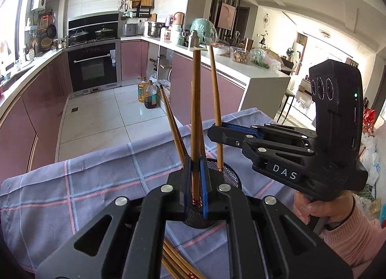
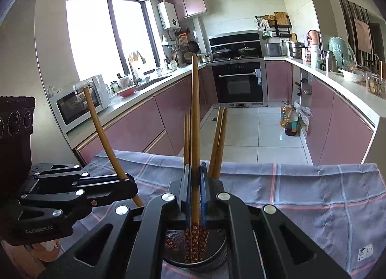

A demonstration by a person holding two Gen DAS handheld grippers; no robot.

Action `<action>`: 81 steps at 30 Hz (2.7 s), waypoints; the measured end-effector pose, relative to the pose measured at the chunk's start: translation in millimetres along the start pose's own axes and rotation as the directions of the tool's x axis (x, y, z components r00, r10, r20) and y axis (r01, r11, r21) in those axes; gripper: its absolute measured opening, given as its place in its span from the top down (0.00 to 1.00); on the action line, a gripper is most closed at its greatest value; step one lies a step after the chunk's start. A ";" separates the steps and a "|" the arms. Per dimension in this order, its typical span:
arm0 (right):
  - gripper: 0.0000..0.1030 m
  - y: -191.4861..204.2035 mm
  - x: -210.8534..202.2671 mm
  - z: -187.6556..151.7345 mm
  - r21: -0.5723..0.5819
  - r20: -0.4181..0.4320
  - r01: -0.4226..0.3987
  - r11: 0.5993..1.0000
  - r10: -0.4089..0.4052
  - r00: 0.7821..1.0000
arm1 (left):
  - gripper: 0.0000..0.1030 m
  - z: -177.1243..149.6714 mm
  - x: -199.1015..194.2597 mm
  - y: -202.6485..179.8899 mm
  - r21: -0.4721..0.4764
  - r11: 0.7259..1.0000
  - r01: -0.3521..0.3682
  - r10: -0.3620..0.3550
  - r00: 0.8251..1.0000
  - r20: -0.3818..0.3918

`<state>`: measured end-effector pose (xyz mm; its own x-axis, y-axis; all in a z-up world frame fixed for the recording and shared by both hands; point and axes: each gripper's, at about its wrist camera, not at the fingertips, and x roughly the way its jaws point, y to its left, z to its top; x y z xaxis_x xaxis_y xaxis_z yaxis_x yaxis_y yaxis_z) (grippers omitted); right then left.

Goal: Organize utensils
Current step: 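Open the left tool to drop its chopstick into the cup while the right tool releases its own, then lower the left tool onto another chopstick and close it while the right tool grasps one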

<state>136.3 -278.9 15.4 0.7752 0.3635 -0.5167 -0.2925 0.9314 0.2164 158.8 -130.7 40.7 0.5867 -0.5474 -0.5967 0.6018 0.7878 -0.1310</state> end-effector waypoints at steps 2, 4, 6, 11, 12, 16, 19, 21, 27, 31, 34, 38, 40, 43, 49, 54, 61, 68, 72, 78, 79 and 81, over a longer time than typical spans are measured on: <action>0.94 -2.1 5.4 -5.3 0.006 -0.033 0.011 1.000 -0.011 0.999 | 0.93 -2.5 9.5 1.8 -0.006 1.000 -0.004 0.004 1.000 -0.028; 0.94 -4.2 11.6 -10.1 0.016 -0.068 0.021 1.000 -0.020 0.997 | 0.93 -3.1 20.0 6.0 -0.018 1.000 -0.003 0.002 0.998 -0.055; 0.94 -7.5 17.1 -12.2 0.033 -0.092 0.022 0.999 -0.019 0.996 | 0.93 -4.8 27.3 9.5 -0.025 1.000 -0.009 0.008 0.998 -0.067; 0.90 -10.5 20.3 -14.3 0.051 -0.101 0.036 0.998 -0.031 0.994 | 0.92 -5.3 39.1 19.4 -0.044 0.999 -0.025 0.021 0.996 -0.084; 0.88 -10.2 19.5 -14.1 0.053 -0.097 0.038 0.998 -0.033 0.995 | 0.89 -5.0 39.7 20.3 -0.044 0.999 -0.029 0.026 0.996 -0.084; 0.81 -11.1 15.8 -13.5 0.054 -0.082 0.039 0.998 -0.035 0.996 | 0.81 -8.0 38.7 23.9 -0.055 0.998 -0.029 0.025 0.997 -0.075; 0.79 -9.7 9.3 -14.0 0.051 -0.069 0.035 0.998 -0.032 0.997 | 0.81 -11.9 32.3 24.1 -0.060 0.997 -0.045 0.041 0.997 -0.058; 0.79 -6.2 1.3 -15.0 0.043 -0.054 0.023 0.999 -0.021 0.998 | 0.78 -15.4 23.3 24.1 -0.059 0.996 -0.063 0.061 0.998 -0.034; 0.69 16.7 -26.5 -25.7 -0.036 -0.022 -0.016 0.999 0.016 1.000 | 0.68 -35.2 -13.4 33.1 -0.086 0.991 -0.103 0.107 0.993 0.042; 0.68 31.4 -35.7 -40.6 -0.076 -0.038 -0.061 0.995 0.058 0.998 | 0.61 -58.5 -29.5 41.4 -0.101 0.982 -0.161 0.166 0.985 0.045; 0.65 44.6 -35.4 -54.6 -0.107 -0.062 -0.085 0.991 0.078 0.995 | 0.57 -79.1 -33.4 49.4 -0.123 0.975 -0.188 0.191 0.982 0.015; 0.63 56.6 -23.0 -74.8 -0.110 -0.122 -0.118 0.987 0.104 0.987 | 0.49 -108.7 -32.7 61.8 -0.171 0.962 -0.211 0.208 0.977 -0.036; 0.63 60.3 -12.2 -86.3 -0.101 -0.165 -0.127 0.987 0.109 0.980 | 0.45 -120.9 -30.7 64.1 -0.179 0.955 -0.235 0.229 0.972 -0.056; 0.63 64.7 2.2 -102.3 -0.087 -0.221 -0.133 0.987 0.111 0.969 | 0.43 -139.9 -26.8 66.9 -0.187 0.949 -0.255 0.242 0.966 -0.087; 0.63 71.4 18.5 -124.9 -0.074 -0.293 -0.122 0.990 0.096 0.951 | 0.43 -158.4 -13.0 58.6 -0.180 0.949 -0.260 0.236 0.961 -0.144; 0.63 73.4 21.0 -130.1 -0.072 -0.309 -0.106 0.992 0.079 0.948 | 0.43 -167.6 -7.0 54.9 -0.175 0.950 -0.259 0.230 0.958 -0.173; 0.63 77.5 24.0 -132.9 -0.089 -0.319 -0.104 0.991 0.070 0.945 | 0.43 -172.7 -0.7 49.1 -0.159 0.957 -0.242 0.210 0.958 -0.194; 0.63 81.6 25.6 -135.7 -0.122 -0.326 -0.083 0.989 0.039 0.945 | 0.43 -173.8 3.4 46.4 -0.149 0.961 -0.235 0.202 0.958 -0.206; 0.63 79.0 25.3 -135.9 -0.120 -0.329 -0.071 0.990 0.028 0.944 | 0.43 -174.7 5.4 46.3 -0.148 0.961 -0.234 0.201 0.956 -0.212; 0.63 73.4 23.2 -136.5 -0.109 -0.334 -0.055 0.993 0.015 0.942 | 0.43 -175.4 9.2 44.5 -0.142 0.962 -0.233 0.199 0.954 -0.223; 0.63 73.0 22.6 -136.4 -0.109 -0.335 -0.053 0.993 0.013 0.942 | 0.43 -175.2 10.3 44.2 -0.140 0.962 -0.235 0.200 0.953 -0.227; 0.63 72.3 21.8 -136.3 -0.111 -0.337 -0.049 0.993 0.009 0.941 | 0.43 -175.6 12.0 43.6 -0.138 0.962 -0.236 0.200 0.952 -0.232</action>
<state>55.7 -201.3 -93.1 0.5383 0.3561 -0.7639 -0.3906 0.9085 0.1483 97.0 -53.4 -111.2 0.5535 -0.2978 -0.7778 0.3658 0.9259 -0.0943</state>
